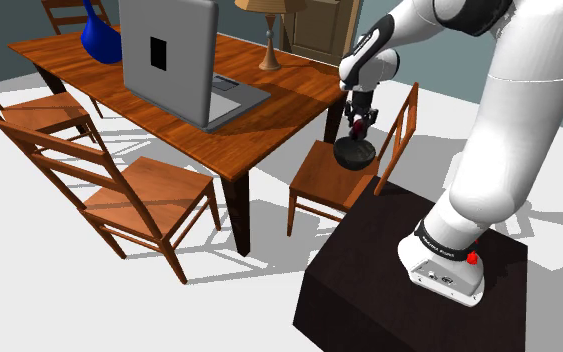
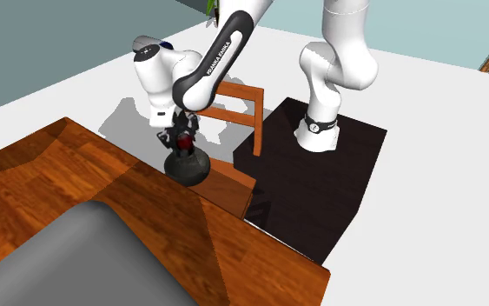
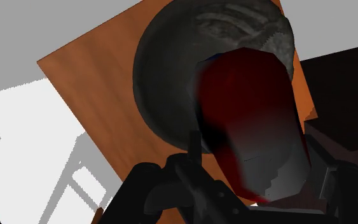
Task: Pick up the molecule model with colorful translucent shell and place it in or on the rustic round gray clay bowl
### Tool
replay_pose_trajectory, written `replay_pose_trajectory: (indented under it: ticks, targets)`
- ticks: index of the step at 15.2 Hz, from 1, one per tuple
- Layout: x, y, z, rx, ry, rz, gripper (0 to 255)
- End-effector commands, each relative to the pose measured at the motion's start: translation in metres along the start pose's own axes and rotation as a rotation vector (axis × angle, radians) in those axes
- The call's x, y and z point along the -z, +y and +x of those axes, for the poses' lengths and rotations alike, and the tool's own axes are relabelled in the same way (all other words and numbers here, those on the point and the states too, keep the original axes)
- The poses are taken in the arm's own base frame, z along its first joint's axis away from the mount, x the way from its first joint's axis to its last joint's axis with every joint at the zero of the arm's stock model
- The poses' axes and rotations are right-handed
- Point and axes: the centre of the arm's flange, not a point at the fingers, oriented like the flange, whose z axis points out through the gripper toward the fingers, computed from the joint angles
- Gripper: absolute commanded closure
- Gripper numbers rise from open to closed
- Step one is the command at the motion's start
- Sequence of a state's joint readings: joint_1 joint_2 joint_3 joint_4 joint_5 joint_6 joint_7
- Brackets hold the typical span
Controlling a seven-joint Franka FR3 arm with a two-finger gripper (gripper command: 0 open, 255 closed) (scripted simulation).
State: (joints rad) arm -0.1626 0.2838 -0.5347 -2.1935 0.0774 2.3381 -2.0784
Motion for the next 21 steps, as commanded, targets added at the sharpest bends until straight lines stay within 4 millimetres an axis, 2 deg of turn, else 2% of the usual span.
replay_pose_trajectory:
  ticks: [1, 9, 16, 17, 21]
  targets:
    - [-0.01, 0.002, 0.0, 0.0, 0.0, -0.001, 255]
    - [-0.054, 0.007, 0.002, 0.0, 0.0, -0.001, 255]
    - [-0.054, 0.007, 0.002, 0.0, 0.0, -0.001, 255]
    - [-0.054, 0.007, 0.002, 0.0, 0.0, -0.001, 0]
    - [-0.054, 0.007, 0.002, 0.0, 0.0, -0.001, 0]
